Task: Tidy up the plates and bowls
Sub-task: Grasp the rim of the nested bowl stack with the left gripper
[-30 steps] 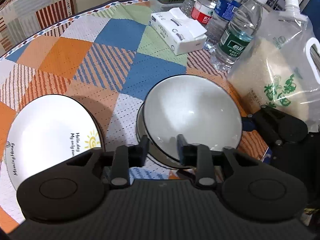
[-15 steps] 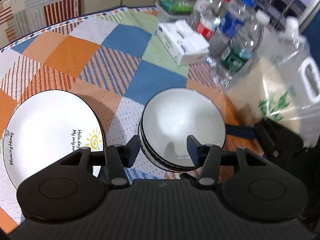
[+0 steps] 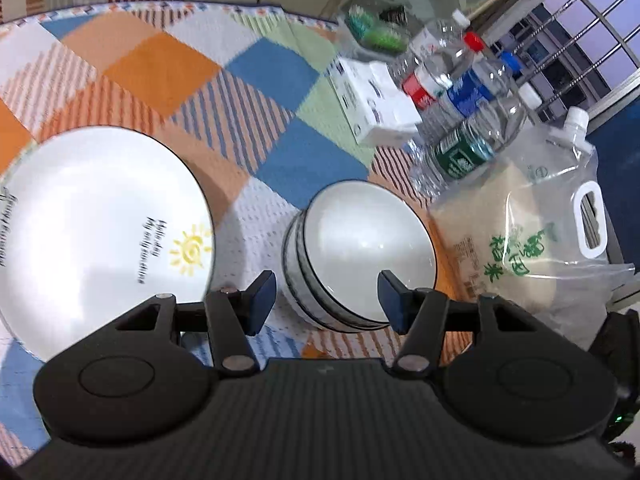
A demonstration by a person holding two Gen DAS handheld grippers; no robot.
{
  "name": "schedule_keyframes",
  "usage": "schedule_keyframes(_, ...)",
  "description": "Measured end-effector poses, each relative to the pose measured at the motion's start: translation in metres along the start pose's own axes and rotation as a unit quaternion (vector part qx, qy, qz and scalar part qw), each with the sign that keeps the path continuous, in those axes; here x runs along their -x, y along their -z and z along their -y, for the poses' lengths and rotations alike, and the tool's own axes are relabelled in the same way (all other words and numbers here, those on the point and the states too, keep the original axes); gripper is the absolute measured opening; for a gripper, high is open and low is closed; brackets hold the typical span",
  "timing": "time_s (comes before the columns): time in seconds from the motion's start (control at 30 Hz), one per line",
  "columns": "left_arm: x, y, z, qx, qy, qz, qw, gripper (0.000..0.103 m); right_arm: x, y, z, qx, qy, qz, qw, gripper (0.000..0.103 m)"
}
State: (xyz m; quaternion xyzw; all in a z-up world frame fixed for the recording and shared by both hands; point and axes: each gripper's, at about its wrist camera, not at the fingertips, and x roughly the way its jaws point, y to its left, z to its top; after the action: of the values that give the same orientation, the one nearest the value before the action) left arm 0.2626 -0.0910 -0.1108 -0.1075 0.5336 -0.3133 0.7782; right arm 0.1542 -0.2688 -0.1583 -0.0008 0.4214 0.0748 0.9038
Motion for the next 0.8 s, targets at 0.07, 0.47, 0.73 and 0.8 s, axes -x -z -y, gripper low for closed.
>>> schedule_keyframes(0.07,-0.008,0.0,0.001,0.006,-0.004,-0.004,1.0,0.055,-0.007,0.003,0.001,-0.004,-0.002,-0.007,1.0,0.096)
schedule_keyframes(0.47,-0.053,0.009,-0.015,0.089,-0.004,-0.021,0.9958,0.056,-0.063,0.006,-0.009,0.006,0.008,-0.013,1.0,0.096)
schedule_keyframes(0.73,-0.069,0.015,-0.009,0.071,-0.039,0.002,0.9967,0.041,-0.086,0.005,-0.003,-0.022,0.008,0.016,1.0,0.097)
schedule_keyframes(0.8,-0.073,0.017,-0.012,0.065,-0.041,0.009,0.997,0.038,-0.089,0.007,-0.005,-0.02,0.013,0.022,0.999,0.098)
